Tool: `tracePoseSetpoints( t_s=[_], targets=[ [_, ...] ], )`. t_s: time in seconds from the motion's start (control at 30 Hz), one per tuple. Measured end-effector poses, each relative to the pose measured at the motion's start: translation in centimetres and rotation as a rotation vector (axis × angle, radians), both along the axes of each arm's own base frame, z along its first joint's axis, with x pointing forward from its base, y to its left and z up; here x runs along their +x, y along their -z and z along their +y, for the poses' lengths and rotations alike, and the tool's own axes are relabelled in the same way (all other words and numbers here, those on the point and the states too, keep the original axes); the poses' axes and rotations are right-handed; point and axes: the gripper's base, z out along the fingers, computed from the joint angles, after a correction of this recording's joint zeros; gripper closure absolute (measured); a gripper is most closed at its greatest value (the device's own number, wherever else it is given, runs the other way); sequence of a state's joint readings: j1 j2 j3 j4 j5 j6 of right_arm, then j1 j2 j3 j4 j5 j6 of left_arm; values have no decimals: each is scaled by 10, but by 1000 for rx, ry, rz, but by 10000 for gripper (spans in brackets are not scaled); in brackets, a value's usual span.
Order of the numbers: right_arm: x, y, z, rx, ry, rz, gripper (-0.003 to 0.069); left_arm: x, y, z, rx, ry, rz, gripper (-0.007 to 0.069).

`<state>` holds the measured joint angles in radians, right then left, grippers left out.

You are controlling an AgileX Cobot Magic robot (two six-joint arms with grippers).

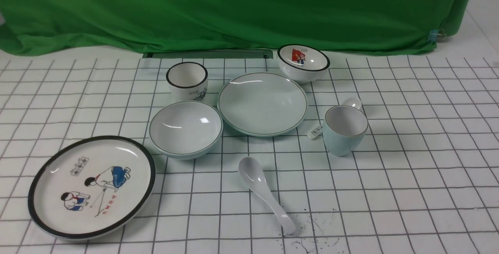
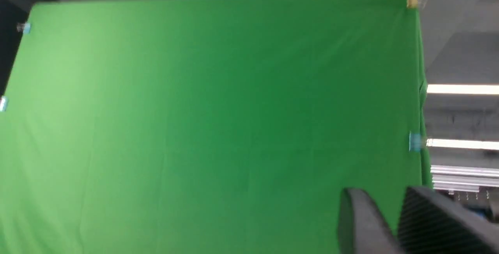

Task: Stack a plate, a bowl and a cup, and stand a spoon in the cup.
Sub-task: Use the left arm to grab a blue rice bowl

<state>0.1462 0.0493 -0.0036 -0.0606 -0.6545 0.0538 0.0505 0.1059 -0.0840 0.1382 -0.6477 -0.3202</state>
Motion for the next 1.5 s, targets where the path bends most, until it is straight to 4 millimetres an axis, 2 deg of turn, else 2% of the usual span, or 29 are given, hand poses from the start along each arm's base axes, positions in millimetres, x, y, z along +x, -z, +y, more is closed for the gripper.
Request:
tracePoseSetpoints(
  t_s=[0.1,0.13,0.17,0.2,0.23,0.27,0.3,0.37,0.47,0.53,0.6,0.7,0.73,0.77,0.8,0.9,1.03,1.07,1.1,1.13,1.2,1.33,1.47,1.5],
  targets=[
    [10,-16,1,-13,12,77,615,11,-40,1,-10,-4,52,653],
    [13,-19,1,-18,15,96,622,11,-46,1,-10,-6,51,653],
    [24,-34,2,-48,34,149,640,24,-66,3,-14,-12,94,653],
    [25,-36,2,-48,34,152,641,24,-71,3,-14,-13,92,653],
    [34,-39,3,-67,43,199,643,33,-82,3,-14,-16,113,653],
    [46,-48,4,-87,53,261,645,53,-93,4,-17,-18,167,653],
    [50,-49,5,-98,58,279,645,55,-94,5,-17,-18,173,653],
    [73,-51,7,-132,70,408,645,85,-96,6,-7,-22,264,653],
    [106,-40,10,-158,77,666,645,132,-80,9,-48,-14,503,653],
    [120,-33,13,-162,78,854,645,155,-62,12,-115,-26,713,653],
    [131,-28,17,-205,76,1016,645,171,-39,15,-141,-60,932,653],
    [144,-18,28,-337,58,1235,645,187,-10,11,-73,-92,1212,653],
    [145,-16,29,-357,54,1265,645,189,-8,10,-46,-91,1241,653],
    [153,-7,38,-444,31,1384,645,198,3,4,-17,-59,1365,653],
    [158,-3,44,-484,19,1441,645,204,5,1,-3,-27,1417,653],
    [168,3,56,-556,-5,1527,645,220,5,-7,26,59,1501,653],
    [191,10,83,-621,-61,1631,647,261,-10,-26,130,232,1615,651],
    [192,11,87,-625,-70,1643,647,272,-9,-30,160,250,1640,648],
    [193,12,88,-629,-75,1648,647,274,-9,-31,166,253,1643,648],
    [196,15,92,-637,-93,1670,647,289,-9,-40,232,261,1665,634],
    [197,18,94,-647,-103,1689,647,303,-6,-51,311,252,1689,611],
    [195,20,94,-663,-111,1704,647,330,11,-71,435,197,1768,501],
    [195,19,94,-663,-111,1703,647,354,36,-80,466,174,1826,313],
    [195,19,94,-662,-111,1704,647,357,42,-80,463,173,1840,287]
  ],
)
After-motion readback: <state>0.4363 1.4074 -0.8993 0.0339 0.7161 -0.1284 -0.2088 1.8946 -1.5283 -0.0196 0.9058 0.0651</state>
